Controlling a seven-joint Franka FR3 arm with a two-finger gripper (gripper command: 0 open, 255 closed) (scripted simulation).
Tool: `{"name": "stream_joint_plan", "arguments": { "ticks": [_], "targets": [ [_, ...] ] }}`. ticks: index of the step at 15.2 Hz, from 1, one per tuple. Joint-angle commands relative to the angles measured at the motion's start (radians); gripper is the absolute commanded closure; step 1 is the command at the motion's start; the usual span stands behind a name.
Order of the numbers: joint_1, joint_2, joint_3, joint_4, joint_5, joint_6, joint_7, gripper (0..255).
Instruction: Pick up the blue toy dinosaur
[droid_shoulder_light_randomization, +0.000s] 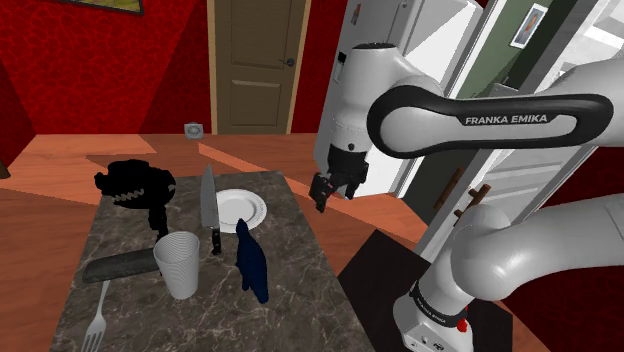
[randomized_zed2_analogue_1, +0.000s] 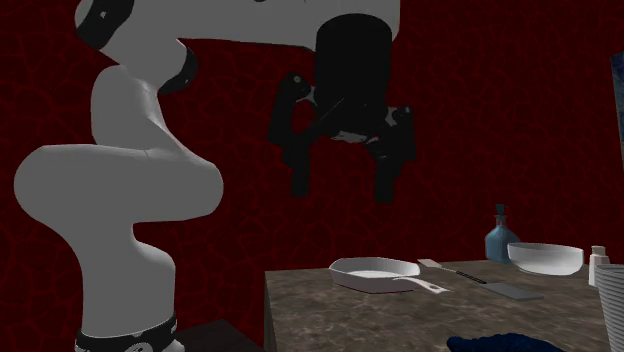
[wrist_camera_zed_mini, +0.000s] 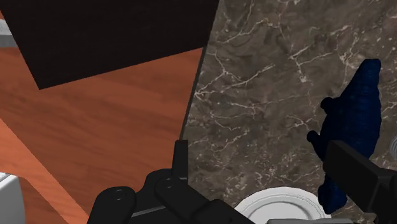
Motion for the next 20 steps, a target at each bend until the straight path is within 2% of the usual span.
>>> {"name": "stream_joint_plan", "arguments": {
  "ticks": [1, 5, 9, 12, 15, 16, 20],
  "targets": [
    [0.002, 0.056, 0.049, -0.003, 0.020, 0.073, 0.061, 0],
    [-0.006, 0.181, 0.144, 0.020, 0.035, 0.199, 0.182, 0],
    [-0.033, 0.330, 0.239, 0.070, 0.007, 0.317, 0.319, 0],
    [-0.062, 0.456, 0.309, 0.123, -0.055, 0.395, 0.441, 0],
    [-0.090, 0.596, 0.369, 0.191, -0.161, 0.457, 0.586, 0],
    [-0.093, 0.632, 0.379, 0.210, -0.194, 0.469, 0.625, 0],
    [-0.093, 0.679, 0.379, 0.192, -0.238, 0.522, 0.660, 0]
  ]
}}
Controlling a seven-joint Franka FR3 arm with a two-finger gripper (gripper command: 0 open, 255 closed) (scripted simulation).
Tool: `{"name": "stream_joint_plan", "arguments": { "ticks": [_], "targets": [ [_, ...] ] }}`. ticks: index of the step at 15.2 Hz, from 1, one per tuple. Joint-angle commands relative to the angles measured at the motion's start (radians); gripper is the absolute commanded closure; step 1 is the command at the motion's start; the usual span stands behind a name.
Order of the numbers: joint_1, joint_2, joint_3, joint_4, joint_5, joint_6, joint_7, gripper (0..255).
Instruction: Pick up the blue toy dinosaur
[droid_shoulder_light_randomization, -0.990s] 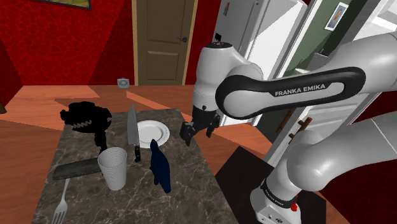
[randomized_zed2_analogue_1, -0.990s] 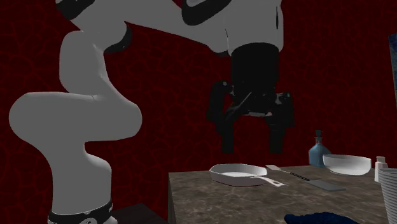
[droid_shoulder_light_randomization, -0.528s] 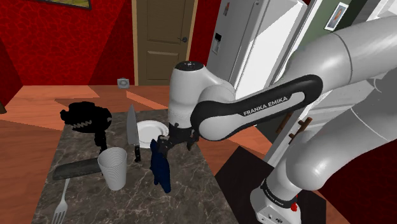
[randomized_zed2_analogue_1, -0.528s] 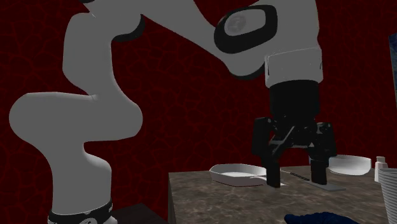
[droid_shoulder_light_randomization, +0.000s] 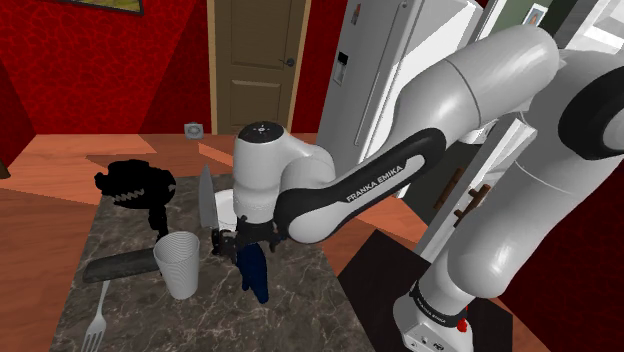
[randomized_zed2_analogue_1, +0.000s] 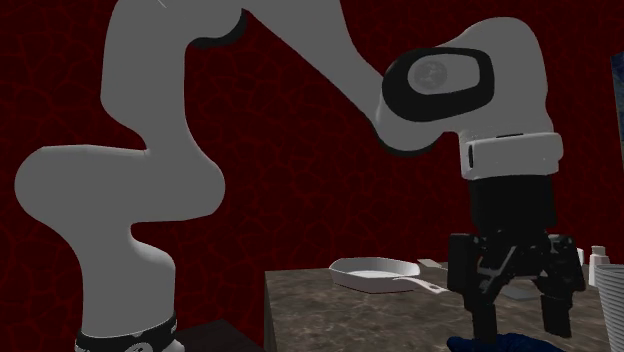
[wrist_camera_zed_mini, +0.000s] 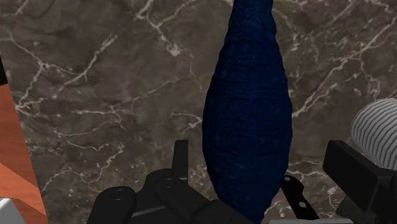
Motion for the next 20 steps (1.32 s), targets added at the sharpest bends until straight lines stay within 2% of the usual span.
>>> {"name": "stream_joint_plan", "arguments": {
  "ticks": [1, 5, 6, 15, 20],
  "targets": [
    [-0.002, 0.025, 0.000, -0.009, -0.025, 0.029, 0.019, 0],
    [-0.002, 0.058, -0.001, -0.018, -0.059, 0.062, 0.045, 0],
    [-0.002, 0.059, -0.001, -0.017, -0.060, 0.061, 0.046, 255],
    [-0.002, 0.058, -0.001, -0.018, -0.059, 0.062, 0.045, 255],
    [-0.002, -0.005, 0.001, 0.001, 0.004, -0.003, -0.004, 255]
  ]
}}
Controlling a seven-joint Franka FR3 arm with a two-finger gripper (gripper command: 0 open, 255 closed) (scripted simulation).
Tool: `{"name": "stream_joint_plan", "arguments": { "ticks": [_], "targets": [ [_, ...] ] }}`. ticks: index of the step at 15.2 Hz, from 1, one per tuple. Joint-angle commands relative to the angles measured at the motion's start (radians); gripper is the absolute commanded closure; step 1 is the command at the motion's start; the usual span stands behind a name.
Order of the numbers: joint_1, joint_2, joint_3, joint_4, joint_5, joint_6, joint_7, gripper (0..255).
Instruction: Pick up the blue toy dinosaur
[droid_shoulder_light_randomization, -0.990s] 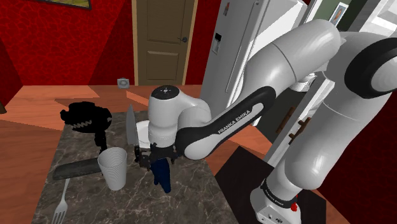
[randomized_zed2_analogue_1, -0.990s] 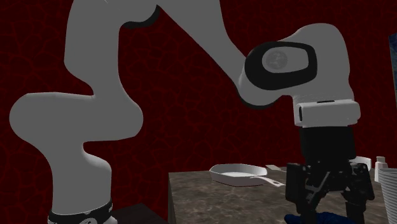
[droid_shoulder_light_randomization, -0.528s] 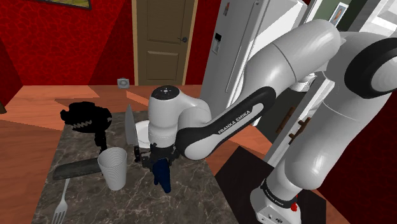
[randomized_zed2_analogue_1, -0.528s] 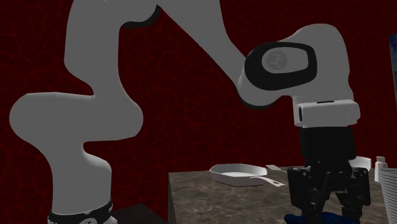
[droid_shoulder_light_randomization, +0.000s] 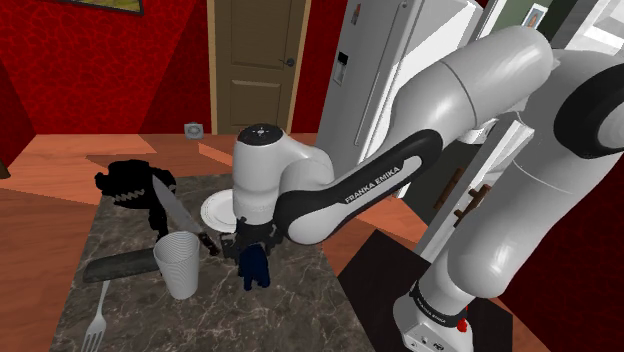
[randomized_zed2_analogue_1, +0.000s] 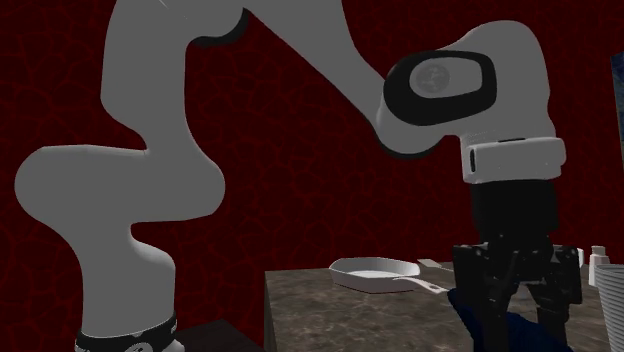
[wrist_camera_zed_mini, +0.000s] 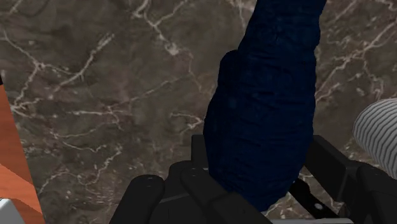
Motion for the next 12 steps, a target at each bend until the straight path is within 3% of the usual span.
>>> {"name": "stream_joint_plan", "arguments": {
  "ticks": [1, 12],
  "targets": [
    [0.001, -0.030, 0.000, 0.005, 0.029, -0.028, -0.022, 255],
    [0.008, -0.122, -0.015, 0.058, 0.104, -0.153, -0.085, 255]
  ]
}}
